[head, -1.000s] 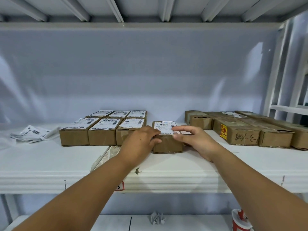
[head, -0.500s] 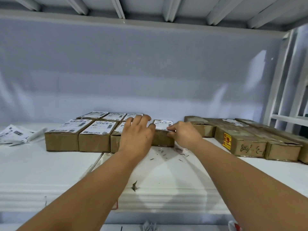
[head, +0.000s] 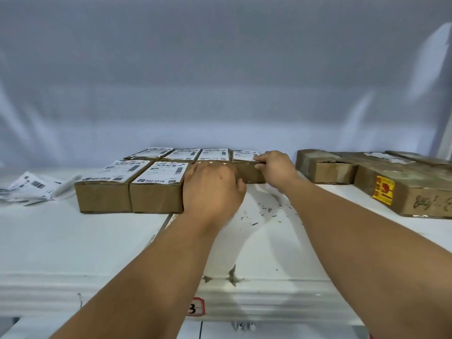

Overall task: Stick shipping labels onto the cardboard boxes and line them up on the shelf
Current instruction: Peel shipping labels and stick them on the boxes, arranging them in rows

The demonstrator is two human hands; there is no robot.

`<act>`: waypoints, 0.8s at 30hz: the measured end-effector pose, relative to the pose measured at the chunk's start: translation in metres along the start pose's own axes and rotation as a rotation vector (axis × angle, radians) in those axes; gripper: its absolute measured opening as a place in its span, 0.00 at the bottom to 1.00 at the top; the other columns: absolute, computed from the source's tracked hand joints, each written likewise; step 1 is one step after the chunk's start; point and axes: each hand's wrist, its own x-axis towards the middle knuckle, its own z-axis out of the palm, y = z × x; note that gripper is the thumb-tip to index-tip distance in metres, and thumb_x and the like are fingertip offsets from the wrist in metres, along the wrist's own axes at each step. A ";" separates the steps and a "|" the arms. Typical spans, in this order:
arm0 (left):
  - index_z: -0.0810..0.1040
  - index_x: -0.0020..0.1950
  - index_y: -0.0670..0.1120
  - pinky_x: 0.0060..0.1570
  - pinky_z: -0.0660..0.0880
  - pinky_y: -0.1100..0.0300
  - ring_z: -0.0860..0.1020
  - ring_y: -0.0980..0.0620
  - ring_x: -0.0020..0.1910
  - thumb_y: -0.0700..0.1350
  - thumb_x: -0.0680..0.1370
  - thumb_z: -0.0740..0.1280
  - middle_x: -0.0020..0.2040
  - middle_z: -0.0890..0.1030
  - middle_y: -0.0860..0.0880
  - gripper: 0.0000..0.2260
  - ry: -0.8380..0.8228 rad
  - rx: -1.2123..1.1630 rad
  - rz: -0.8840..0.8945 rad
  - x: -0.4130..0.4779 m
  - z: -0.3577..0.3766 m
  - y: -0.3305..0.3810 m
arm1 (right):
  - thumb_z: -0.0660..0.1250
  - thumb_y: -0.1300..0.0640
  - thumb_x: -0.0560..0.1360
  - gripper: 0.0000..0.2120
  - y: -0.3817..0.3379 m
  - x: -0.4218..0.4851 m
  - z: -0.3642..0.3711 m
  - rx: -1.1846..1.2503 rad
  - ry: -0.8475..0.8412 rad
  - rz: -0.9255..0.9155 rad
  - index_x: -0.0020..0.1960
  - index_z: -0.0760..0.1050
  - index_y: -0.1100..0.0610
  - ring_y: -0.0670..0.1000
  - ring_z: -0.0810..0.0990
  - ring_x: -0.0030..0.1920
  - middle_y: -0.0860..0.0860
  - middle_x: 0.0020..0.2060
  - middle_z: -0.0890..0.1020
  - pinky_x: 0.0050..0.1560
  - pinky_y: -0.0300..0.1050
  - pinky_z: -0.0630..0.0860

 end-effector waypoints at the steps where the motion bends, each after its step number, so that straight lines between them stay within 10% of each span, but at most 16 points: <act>1: 0.79 0.50 0.50 0.59 0.62 0.57 0.73 0.48 0.56 0.53 0.77 0.59 0.50 0.80 0.50 0.12 -0.012 0.003 0.002 0.000 0.000 0.000 | 0.62 0.59 0.79 0.15 0.001 -0.001 0.002 0.021 0.012 -0.011 0.65 0.76 0.58 0.55 0.71 0.66 0.57 0.64 0.76 0.67 0.43 0.65; 16: 0.77 0.57 0.48 0.62 0.60 0.57 0.69 0.47 0.61 0.48 0.78 0.59 0.57 0.77 0.48 0.12 -0.025 -0.058 0.029 -0.002 -0.003 0.002 | 0.60 0.57 0.78 0.23 -0.010 -0.015 0.004 -0.148 0.005 -0.204 0.72 0.66 0.53 0.52 0.58 0.73 0.49 0.72 0.67 0.71 0.43 0.53; 24: 0.75 0.57 0.49 0.59 0.60 0.59 0.69 0.49 0.60 0.46 0.77 0.58 0.57 0.77 0.50 0.11 -0.019 -0.086 0.008 -0.002 -0.002 0.003 | 0.61 0.58 0.71 0.19 -0.026 -0.006 0.014 -0.284 -0.052 -0.223 0.61 0.71 0.48 0.51 0.71 0.62 0.51 0.56 0.78 0.66 0.47 0.60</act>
